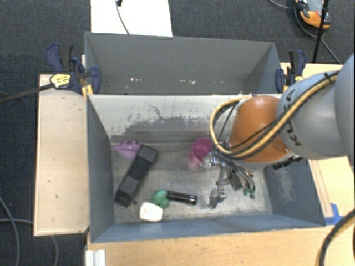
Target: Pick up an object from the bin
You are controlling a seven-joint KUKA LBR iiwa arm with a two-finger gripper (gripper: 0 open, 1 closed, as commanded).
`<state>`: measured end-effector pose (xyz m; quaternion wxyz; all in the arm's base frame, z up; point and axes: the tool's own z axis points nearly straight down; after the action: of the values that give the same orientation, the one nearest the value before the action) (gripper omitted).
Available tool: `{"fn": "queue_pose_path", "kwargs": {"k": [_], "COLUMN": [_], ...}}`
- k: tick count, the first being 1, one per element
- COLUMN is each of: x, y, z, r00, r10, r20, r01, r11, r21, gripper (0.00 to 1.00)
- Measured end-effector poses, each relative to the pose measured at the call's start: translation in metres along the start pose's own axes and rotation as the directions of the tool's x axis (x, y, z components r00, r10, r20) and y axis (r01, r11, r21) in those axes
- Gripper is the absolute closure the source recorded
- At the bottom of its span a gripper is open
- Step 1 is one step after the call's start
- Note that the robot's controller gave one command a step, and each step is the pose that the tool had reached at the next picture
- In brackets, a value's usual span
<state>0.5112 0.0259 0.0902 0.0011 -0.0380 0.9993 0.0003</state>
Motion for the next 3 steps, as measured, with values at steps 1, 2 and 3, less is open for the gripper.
{"fn": "queue_pose_path", "kwargs": {"k": [1,2,3], "x": [0.000,0.027,0.027], "y": [0.000,0.061,0.061], "z": [0.000,0.014,0.014], "r00": [1.000,0.995,0.995], "r10": [-0.001,0.101,0.100], "r20": [0.000,-0.002,-0.002], "r01": [0.001,-0.101,-0.100], "r11": [1.000,0.995,0.995], "r21": [0.000,0.000,0.000], "gripper": [0.00,1.00,1.00]}}
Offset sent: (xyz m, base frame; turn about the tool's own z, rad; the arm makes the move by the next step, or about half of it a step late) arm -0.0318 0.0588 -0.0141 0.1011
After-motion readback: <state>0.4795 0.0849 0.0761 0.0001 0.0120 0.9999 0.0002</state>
